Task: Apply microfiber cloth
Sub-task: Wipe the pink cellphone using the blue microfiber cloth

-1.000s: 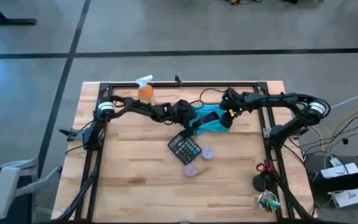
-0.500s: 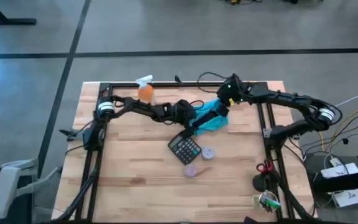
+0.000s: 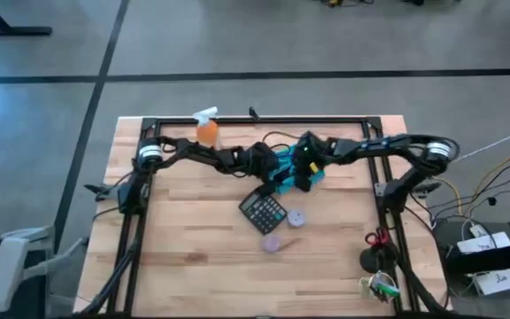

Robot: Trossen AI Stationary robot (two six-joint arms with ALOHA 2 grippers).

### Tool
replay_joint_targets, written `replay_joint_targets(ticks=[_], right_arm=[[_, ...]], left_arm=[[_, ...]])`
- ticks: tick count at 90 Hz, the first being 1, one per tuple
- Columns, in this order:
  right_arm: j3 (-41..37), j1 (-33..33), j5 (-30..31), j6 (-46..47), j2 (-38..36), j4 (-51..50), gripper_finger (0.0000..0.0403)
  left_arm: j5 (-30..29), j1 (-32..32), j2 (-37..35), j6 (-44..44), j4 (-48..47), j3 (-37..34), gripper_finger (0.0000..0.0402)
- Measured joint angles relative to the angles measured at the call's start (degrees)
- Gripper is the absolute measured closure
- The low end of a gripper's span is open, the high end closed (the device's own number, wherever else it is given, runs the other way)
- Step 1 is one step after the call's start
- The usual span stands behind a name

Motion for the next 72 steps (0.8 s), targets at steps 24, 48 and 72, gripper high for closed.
replay_joint_targets(ticks=[24, 48, 72], right_arm=[[-0.59, -0.66, -5.30, -0.05, 6.73, 12.99, 0.0403], [-8.44, -5.77, -6.66, 3.73, 5.70, 25.09, 0.0403], [-17.62, -6.59, -2.34, 9.79, 5.53, 40.59, 0.0403]], left_arm=[[0.09, -0.02, -0.65, 0.43, -1.51, -0.15, 0.0054], [-0.11, -0.02, -0.69, 0.30, -2.21, -0.04, 0.0054], [-0.27, -0.15, -0.69, -0.02, -2.25, -0.06, 0.0054]])
